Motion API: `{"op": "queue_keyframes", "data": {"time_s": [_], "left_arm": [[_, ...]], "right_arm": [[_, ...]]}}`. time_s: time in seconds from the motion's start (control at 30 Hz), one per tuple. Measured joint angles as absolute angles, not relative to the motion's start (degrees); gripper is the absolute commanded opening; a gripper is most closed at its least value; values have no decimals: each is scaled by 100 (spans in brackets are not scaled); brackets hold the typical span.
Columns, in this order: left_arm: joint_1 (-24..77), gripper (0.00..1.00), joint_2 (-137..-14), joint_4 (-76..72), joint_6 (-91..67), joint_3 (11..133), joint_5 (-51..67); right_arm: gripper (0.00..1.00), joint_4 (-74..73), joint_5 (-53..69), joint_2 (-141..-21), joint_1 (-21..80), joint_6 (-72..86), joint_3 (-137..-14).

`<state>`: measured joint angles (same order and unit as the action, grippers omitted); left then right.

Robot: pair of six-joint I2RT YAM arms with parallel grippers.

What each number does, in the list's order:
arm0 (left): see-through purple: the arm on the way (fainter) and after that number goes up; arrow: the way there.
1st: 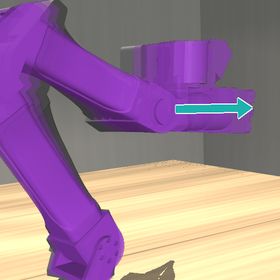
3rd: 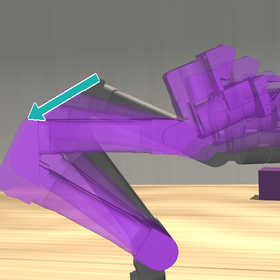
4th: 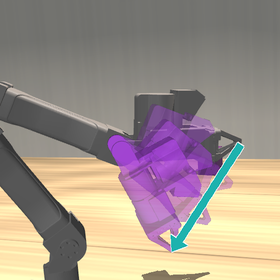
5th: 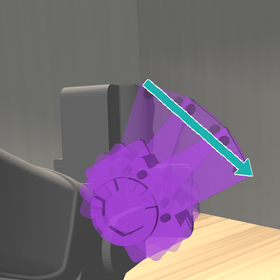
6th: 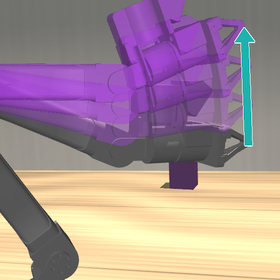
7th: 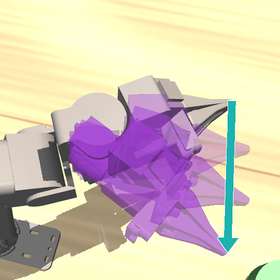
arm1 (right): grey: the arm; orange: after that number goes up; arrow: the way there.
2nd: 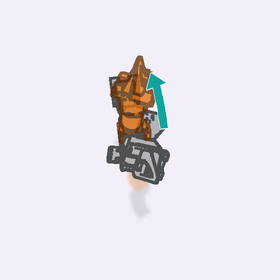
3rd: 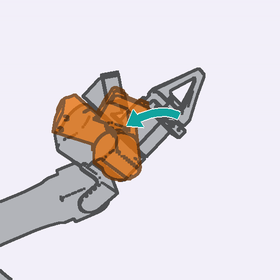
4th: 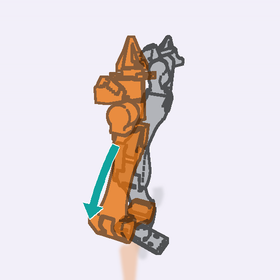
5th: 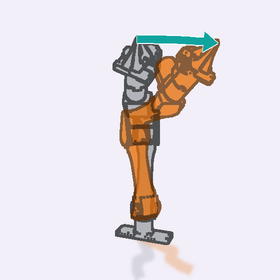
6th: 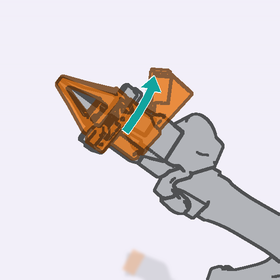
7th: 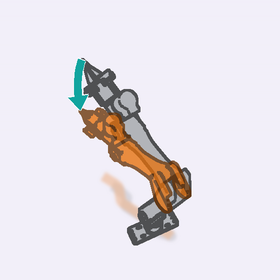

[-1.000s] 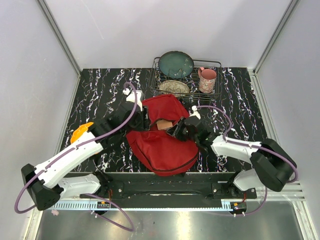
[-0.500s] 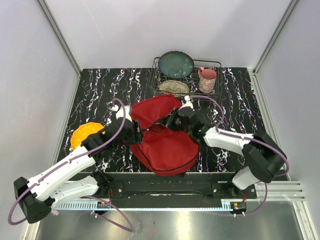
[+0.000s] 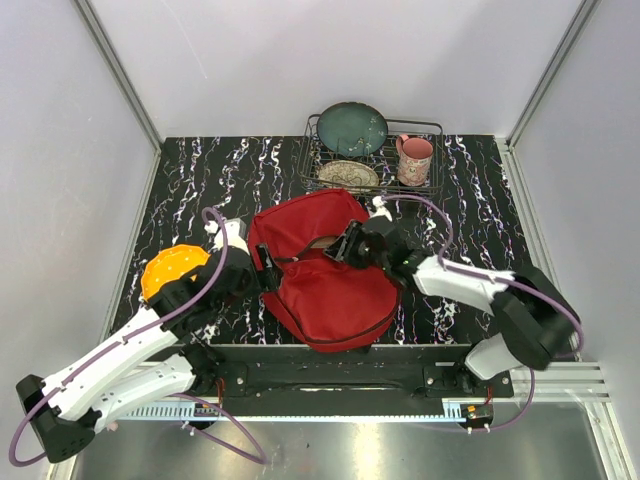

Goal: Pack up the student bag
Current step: Place the personal item in the student bag, then zip the student bag at the center of the board.

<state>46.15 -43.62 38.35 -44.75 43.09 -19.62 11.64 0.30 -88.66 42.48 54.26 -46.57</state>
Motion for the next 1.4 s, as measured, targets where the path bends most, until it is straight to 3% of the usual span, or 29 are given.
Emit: {"op": "queue_keyframes", "data": {"time_s": [0.1, 0.23, 0.57, 1.07, 1.4], "left_arm": [[4600, 84, -4322, 3883, -4532, 4261, -1988], [4574, 89, -4318, 3911, -4578, 4252, -1997], [4344, 96, -4278, 3503, -4674, 3704, -1754], [3199, 98, -3837, 2375, -5218, 2545, -163], [3028, 82, -4036, 1398, -5642, 1959, 644]], "right_arm": [[56, 985, 152, -8090, 4241, 5247, -4263], [58, 687, 423, -7118, 4237, 4908, -4171], [61, -250, 722, -6272, 4237, 4506, -4237], [66, -1806, 840, -7126, 4576, 3382, -6165], [62, -2561, 497, -8527, 5284, 2443, -7548]]}}
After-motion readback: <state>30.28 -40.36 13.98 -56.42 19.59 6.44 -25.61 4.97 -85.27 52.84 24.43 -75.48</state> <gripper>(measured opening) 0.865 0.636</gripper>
